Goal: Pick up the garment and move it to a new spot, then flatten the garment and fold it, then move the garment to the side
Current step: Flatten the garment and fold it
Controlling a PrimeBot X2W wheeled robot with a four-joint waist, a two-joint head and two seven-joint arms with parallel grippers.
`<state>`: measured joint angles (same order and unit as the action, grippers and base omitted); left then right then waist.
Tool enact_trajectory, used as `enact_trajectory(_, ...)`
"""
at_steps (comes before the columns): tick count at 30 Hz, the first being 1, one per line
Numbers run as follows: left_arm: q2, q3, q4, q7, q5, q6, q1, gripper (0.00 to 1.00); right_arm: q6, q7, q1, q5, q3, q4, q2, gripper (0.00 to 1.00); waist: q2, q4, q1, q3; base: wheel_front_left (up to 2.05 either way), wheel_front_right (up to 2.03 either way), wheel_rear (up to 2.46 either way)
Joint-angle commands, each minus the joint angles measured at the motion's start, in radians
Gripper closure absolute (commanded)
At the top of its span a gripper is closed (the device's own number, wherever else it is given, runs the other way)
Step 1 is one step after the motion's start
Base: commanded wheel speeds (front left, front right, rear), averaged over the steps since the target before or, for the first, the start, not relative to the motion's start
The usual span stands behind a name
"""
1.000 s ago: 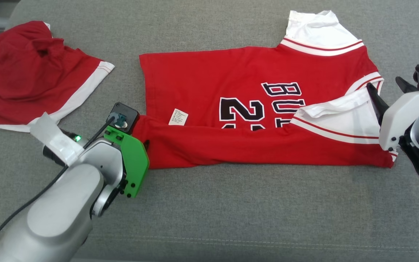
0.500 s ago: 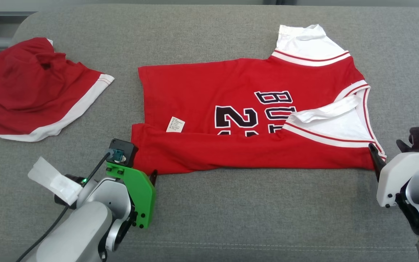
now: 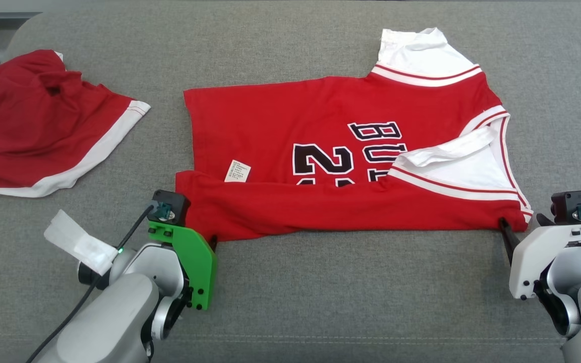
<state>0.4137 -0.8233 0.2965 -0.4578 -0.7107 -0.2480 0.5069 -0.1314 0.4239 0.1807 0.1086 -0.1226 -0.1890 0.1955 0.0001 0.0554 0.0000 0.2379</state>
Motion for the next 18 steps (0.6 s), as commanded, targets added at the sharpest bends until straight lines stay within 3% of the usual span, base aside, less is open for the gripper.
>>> enact_trajectory(1,-0.004,0.010,0.007,0.003,-0.005,-0.012,0.022,0.00,0.001,-0.010,0.018,-0.009,-0.001,-0.008,-0.002,0.00,-0.0001,-0.003,0.0000,0.009,0.00,0.00,0.00)
enact_trajectory(8,-0.013,0.023,0.034,-0.003,-0.014,-0.023,0.047,0.00,0.001,-0.032,0.051,-0.020,0.009,-0.051,-0.007,0.00,-0.0001,-0.005,0.0000,0.039,0.00,0.00,0.00)
enact_trajectory(9,-0.014,0.023,0.038,-0.004,-0.015,-0.022,0.049,0.12,0.001,-0.032,0.054,-0.018,0.009,-0.058,-0.009,0.00,-0.0001,-0.005,0.0000,0.042,0.00,0.00,0.00)
enact_trajectory(10,-0.014,0.020,0.042,-0.009,-0.017,-0.019,0.049,0.54,0.001,-0.028,0.053,-0.017,0.014,-0.065,-0.008,0.36,-0.0001,-0.004,0.0000,0.045,0.00,0.00,0.00)
enact_trajectory(11,-0.013,0.017,0.045,-0.010,-0.017,-0.016,0.050,0.72,0.001,-0.023,0.054,-0.016,0.018,-0.073,-0.007,0.55,-0.0001,-0.004,0.0000,0.047,0.00,0.00,0.00)
enact_trajectory(12,-0.012,0.015,0.047,-0.010,-0.017,-0.013,0.051,1.00,0.001,-0.022,0.057,-0.013,0.021,-0.079,-0.006,0.95,-0.0001,-0.003,0.0000,0.049,0.00,0.00,0.00)
enact_trajectory(13,-0.012,0.011,0.050,-0.015,-0.021,-0.008,0.047,1.00,0.001,-0.016,0.056,-0.010,0.024,-0.085,-0.006,1.00,-0.0001,-0.003,0.0000,0.050,0.00,0.00,0.00)
enact_trajectory(18,-0.001,-0.003,0.051,0.000,-0.016,0.012,0.021,1.00,0.002,-0.006,0.033,0.008,0.031,-0.086,0.005,1.00,-0.0001,-0.004,0.0000,0.037,0.00,0.00,0.00)
